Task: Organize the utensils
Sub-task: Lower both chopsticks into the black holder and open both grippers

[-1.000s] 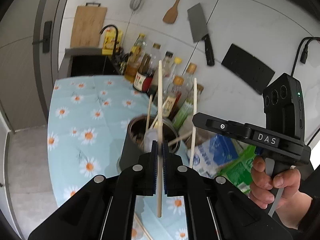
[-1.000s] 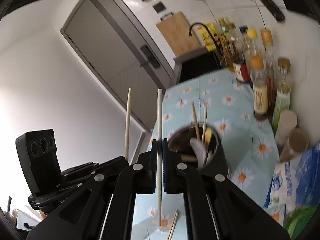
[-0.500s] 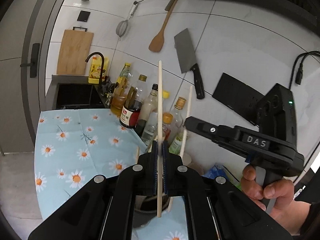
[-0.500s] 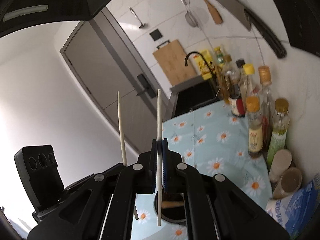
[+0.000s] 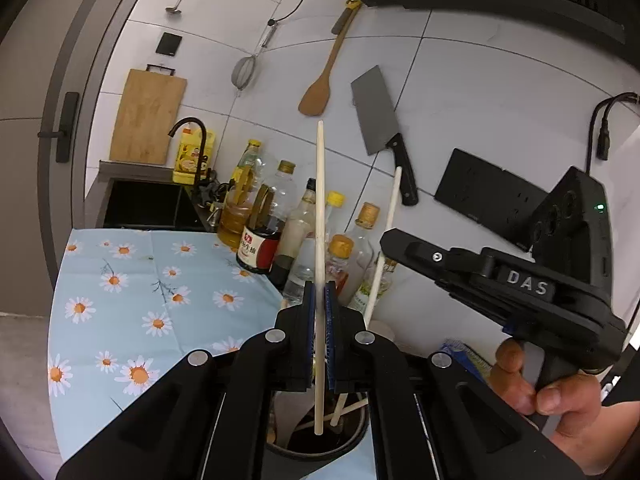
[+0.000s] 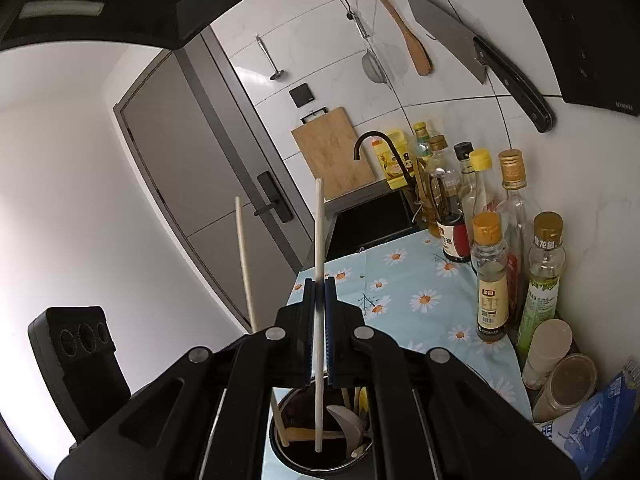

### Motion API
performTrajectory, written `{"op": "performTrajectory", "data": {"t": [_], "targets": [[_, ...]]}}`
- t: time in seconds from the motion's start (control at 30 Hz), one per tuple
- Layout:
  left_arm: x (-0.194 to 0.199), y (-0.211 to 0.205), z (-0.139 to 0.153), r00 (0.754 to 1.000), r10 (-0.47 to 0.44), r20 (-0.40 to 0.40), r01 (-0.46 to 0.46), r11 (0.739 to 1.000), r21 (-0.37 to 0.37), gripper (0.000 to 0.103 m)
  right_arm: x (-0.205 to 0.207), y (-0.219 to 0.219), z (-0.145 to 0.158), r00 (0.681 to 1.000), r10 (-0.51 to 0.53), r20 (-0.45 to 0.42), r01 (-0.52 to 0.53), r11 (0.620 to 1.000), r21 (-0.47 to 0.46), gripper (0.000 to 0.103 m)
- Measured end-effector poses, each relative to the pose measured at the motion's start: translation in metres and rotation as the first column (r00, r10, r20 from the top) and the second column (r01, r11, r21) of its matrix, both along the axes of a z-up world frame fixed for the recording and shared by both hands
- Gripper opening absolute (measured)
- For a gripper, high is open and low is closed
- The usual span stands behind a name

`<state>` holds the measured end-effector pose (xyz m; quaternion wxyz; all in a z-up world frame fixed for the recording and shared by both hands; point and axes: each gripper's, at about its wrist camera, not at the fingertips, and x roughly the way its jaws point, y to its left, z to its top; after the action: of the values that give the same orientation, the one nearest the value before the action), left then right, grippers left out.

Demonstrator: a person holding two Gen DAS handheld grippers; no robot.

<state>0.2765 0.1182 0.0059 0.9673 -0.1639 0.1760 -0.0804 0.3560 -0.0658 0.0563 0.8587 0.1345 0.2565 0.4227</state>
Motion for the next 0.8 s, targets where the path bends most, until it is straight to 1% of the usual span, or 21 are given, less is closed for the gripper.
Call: {"op": "performTrajectory", "data": {"t": [0.07,0.13,0.23,0.37,0.43,0.47,0.63,0.7,0.8], "targets": [[-0.002,0.000,-0.007,1.000,0.005,0.007,-0.005,1.000,0.003,0.004,-0.004,0.003,-0.005,1.000,-0.002,0.007,0.002,1.000,-0.016,0.006],[-0.003,-0.002,-0.013,1.000,0.003,0.009,-0.003,1.000,0.022,0.004,-0.009,0.006,-0.009,1.000,-0.005,0.028,0.006,0.999,-0.035,0.006],[-0.007,-0.004,-0.021,1.000,0.001,0.017,-0.001,1.000,0.021,0.004,-0.015,0.010,-0.016,0.999,-0.010,0.052,0.014,0.998,-0.062,0.006],[-0.009,-0.008,-0.029,1.000,0.007,0.017,-0.007,0.999,0.042,0.004,-0.020,0.013,-0.026,0.998,-0.014,0.053,0.018,0.997,-0.077,0.006],[-0.007,-0.012,-0.034,1.000,0.019,0.000,-0.019,0.997,0.077,0.004,-0.023,0.015,-0.030,0.998,-0.014,0.059,0.019,0.996,-0.091,0.006],[-0.009,-0.013,-0.036,1.000,0.021,0.000,-0.021,0.996,0.081,0.004,-0.024,0.016,-0.031,0.998,-0.011,0.059,0.017,0.995,-0.098,0.006],[-0.013,-0.013,-0.041,1.000,0.025,-0.018,-0.024,0.998,0.059,0.004,-0.027,0.016,-0.039,0.999,-0.012,0.031,0.015,0.994,-0.104,0.006],[-0.015,-0.013,-0.040,0.999,0.025,-0.023,-0.023,0.998,0.055,0.004,-0.026,0.014,-0.040,1.000,-0.009,0.013,0.010,0.995,-0.096,0.019],[-0.019,-0.013,-0.040,0.999,0.032,-0.030,-0.030,0.998,0.063,0.004,-0.027,0.011,-0.040,1.000,-0.009,-0.004,0.008,0.996,-0.086,0.021]]}}
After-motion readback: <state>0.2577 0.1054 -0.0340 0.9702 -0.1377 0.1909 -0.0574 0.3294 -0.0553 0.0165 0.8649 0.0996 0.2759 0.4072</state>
